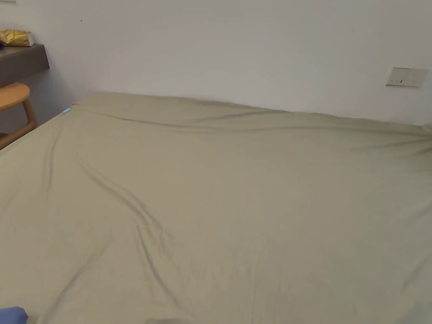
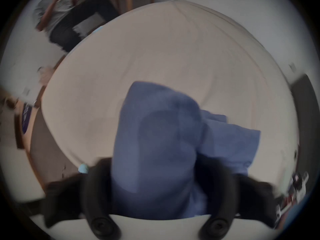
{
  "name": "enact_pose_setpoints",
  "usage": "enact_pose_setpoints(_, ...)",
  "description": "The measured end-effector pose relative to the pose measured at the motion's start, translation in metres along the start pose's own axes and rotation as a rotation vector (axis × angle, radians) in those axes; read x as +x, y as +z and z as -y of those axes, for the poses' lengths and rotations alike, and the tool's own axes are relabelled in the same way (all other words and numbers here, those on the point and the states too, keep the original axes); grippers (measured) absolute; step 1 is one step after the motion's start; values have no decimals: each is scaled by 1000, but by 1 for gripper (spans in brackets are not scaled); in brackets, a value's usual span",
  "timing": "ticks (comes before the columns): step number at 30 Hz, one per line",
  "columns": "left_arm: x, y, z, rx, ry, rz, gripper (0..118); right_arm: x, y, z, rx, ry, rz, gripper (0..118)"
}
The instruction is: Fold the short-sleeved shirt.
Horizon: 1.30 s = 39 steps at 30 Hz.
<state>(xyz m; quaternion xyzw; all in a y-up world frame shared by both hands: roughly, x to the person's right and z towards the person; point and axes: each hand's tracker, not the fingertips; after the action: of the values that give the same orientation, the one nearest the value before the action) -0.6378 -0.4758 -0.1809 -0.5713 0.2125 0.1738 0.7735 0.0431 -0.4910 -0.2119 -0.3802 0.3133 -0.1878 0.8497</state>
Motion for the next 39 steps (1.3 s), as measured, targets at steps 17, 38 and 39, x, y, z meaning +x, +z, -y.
enact_pose_setpoints(17,156,287,62,766,69,616,117,-73,193,-108,452,367,404,3)
enact_pose_setpoints(38,383,304,210,912,-349,611,118,-89,250,-102,578,363,562,110)
enact_pose_setpoints(39,385,307,213,921,-359,600,118,-89,251,-102,582,358,558,111)
